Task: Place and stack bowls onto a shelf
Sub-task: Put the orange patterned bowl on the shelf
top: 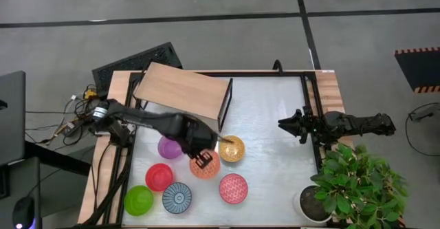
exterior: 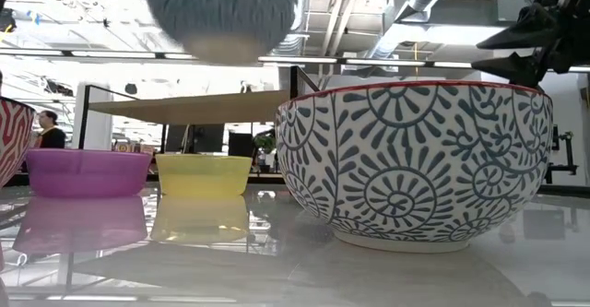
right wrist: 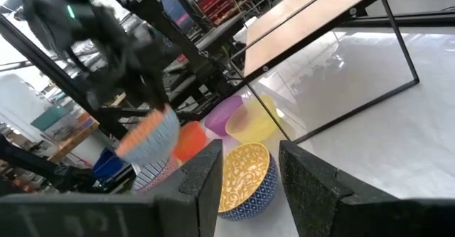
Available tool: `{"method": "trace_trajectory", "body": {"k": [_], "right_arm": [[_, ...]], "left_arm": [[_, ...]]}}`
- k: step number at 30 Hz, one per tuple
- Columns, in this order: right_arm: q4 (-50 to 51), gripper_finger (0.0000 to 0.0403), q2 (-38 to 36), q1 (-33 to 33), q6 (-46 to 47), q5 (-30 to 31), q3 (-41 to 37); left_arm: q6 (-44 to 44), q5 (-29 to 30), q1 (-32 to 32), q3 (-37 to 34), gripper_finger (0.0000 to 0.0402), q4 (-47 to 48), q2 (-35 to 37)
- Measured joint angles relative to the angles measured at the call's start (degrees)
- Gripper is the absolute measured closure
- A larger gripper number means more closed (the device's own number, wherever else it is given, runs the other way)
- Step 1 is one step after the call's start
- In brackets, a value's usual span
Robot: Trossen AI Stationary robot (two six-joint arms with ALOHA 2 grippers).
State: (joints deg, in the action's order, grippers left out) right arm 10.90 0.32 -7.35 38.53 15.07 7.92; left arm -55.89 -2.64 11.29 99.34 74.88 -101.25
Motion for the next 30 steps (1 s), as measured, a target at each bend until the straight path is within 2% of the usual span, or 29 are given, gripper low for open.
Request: {"method": "trace_trajectory", "body": {"k": [6,10,22,30], "right_arm": [[1.24,0.0239,0.0,0.0,0.0,0.0,0.0],[2.26,0.0239,0.0,0.0,0.02,0.02,0.0],[2.14,0.0239,0.02,0.0,0.5,0.11,0.0],[2.16,0.0239,0.02,0.0,0.48,1.91,0.0]], "left_arm": [[7.9,1.96,-7.92,14.74,0.0401,15.24,0.13],[9.62,6.06,-15.85,19.29,0.0401,14.71,1.36],[25.17,14.9,-40.17,20.63,0.0401,15.15,2.14],[31.59,11.62,-56.12,20.63,0.0401,15.16,1.81]]}}
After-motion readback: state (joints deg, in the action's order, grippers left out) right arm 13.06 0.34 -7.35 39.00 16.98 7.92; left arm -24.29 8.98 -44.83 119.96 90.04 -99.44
